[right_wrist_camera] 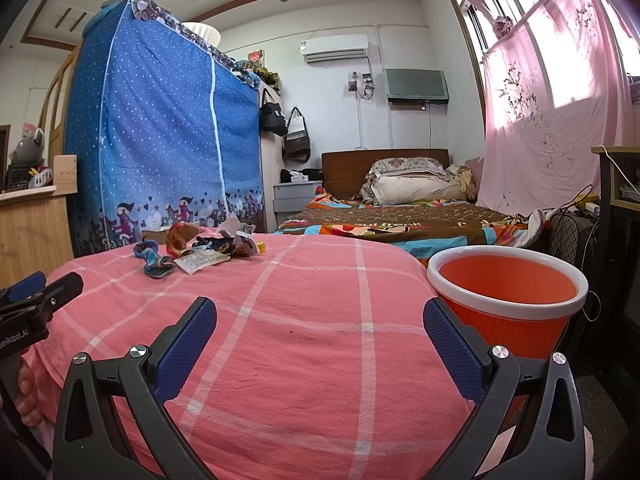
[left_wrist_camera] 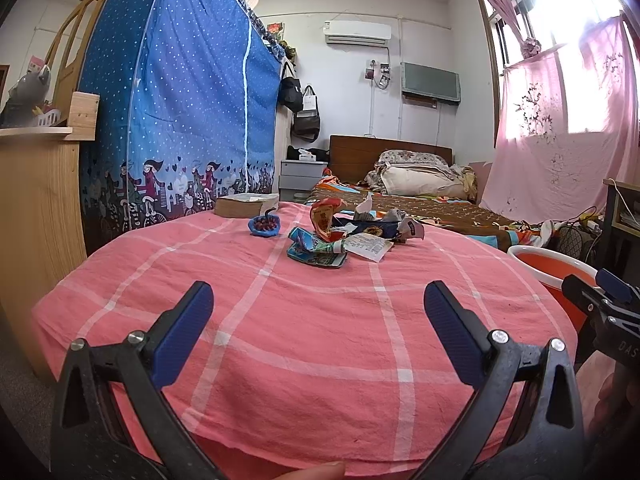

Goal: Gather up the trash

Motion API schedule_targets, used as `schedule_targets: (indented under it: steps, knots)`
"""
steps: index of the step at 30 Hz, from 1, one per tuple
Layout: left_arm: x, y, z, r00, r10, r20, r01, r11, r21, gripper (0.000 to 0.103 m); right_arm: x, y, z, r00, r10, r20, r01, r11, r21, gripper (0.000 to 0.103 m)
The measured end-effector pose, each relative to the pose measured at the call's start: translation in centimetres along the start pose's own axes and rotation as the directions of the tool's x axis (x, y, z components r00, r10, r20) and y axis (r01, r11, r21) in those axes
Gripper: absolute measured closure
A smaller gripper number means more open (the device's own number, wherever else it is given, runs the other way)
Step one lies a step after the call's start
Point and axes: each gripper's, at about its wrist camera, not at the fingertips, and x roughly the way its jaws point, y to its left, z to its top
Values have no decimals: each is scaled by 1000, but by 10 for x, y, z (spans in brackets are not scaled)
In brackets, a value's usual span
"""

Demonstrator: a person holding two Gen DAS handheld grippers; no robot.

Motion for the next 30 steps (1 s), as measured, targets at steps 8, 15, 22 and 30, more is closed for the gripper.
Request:
schedule_targets:
  steps: [8,15,22,30]
  knots:
    - [0,0,0,1000,0,-1,0,1000,0,0,0,0,0,1000,-1,-1,1,1000,1,0]
    - [0,1,0,1000,-1,-1,1,1000,0,0,2,-4,-2,1000,-1,0,1,1000,1,0]
    - [0,0,0,1000,0,-1,0,1000,0,0,1,-2,-1,1000,0,-2,0,1000,2,0]
    - [0,0,0,1000,0,-1,0,1000,0,0,1,-2,-1,1000,0,-3,0,1000,3,0]
